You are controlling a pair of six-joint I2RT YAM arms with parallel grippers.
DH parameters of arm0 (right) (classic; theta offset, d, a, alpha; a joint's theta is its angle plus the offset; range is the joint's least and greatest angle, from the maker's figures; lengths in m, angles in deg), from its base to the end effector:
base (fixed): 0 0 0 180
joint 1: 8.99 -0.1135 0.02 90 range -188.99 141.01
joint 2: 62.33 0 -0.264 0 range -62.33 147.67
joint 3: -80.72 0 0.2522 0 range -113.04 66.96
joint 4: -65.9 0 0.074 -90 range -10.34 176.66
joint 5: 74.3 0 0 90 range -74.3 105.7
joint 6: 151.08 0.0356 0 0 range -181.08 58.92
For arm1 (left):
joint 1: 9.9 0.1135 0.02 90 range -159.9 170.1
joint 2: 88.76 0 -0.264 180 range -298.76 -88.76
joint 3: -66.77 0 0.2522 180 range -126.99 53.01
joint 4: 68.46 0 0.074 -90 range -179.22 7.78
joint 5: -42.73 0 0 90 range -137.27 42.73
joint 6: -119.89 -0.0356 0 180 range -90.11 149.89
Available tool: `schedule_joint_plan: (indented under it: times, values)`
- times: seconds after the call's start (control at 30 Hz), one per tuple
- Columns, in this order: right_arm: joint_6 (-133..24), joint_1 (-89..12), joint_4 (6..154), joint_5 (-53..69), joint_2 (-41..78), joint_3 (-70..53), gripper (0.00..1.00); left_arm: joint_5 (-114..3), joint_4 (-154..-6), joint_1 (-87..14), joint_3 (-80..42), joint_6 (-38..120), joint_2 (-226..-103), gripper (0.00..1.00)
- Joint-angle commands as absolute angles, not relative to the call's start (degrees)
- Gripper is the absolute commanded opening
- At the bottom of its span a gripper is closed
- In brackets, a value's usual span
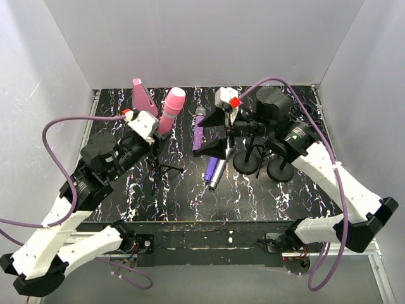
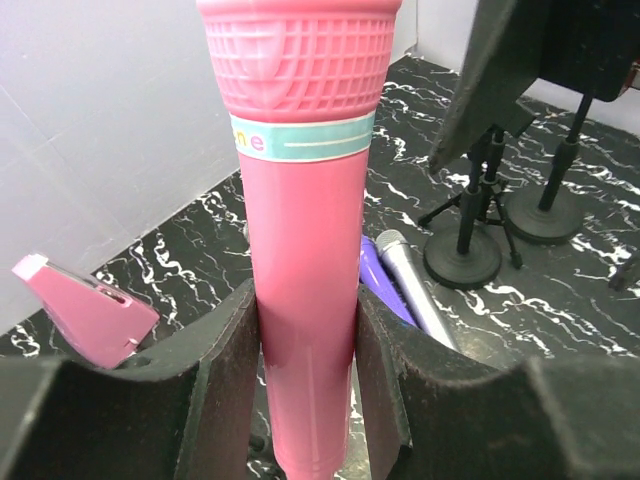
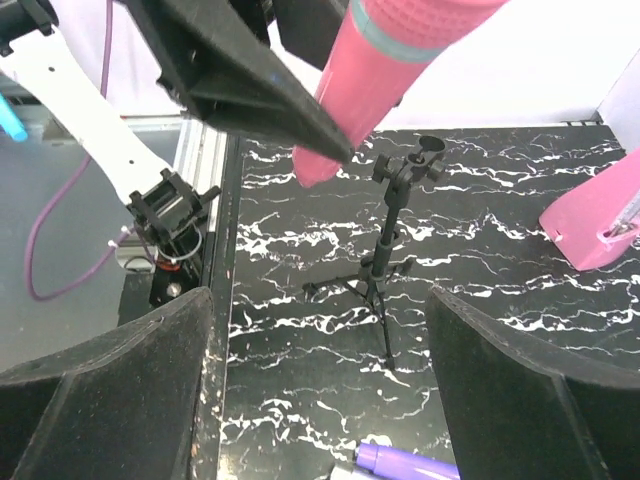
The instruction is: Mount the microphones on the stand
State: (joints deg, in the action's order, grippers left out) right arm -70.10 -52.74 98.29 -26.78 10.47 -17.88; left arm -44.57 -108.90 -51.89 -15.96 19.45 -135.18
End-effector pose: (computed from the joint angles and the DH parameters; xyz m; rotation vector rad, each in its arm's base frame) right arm 0.1774 0.2031 0.4640 -1.2639 1.2425 1.0667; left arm 0.1130 -0.0994 0.4462 0.6990 1.5019 -0.3813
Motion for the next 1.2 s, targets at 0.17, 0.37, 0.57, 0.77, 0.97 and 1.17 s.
schedule_joint_plan:
  times: [0.17,0.37,0.57,0.77,0.97,1.17]
  values:
    - [-58.18,-53.38,86.34,-26.4,15.19,-17.25,0.91,-42.69,-96.04,-45.95,-16.86,15.11,-139.12,0.0]
    - [-60.82,-53.38,89.67,-25.96,13.52,-16.8,0.92,-46.29,-92.42,-31.71,-19.5,23.46,-143.95,0.0]
    - [-67.4,-53.38,94.42,-25.96,9.66,-14.96,0.94,-42.27,-88.12,-25.46,-14.85,31.62,-142.04,0.0]
    - [-69.96,-53.29,95.57,-24.64,6.23,-12.06,0.96,-38.56,-84.43,-23.43,-8.88,33.93,-139.83,0.0]
    - [-69.52,-53.2,95.83,-24.82,4.21,-9.6,0.96,-39.97,-80.57,-22.12,-5.27,36.39,-140.35,0.0]
    - [-69.26,-53.02,95.92,-24.82,3.41,-8.37,0.96,-40.41,-79.15,-20.8,-2.89,37.62,-139.92,0.0]
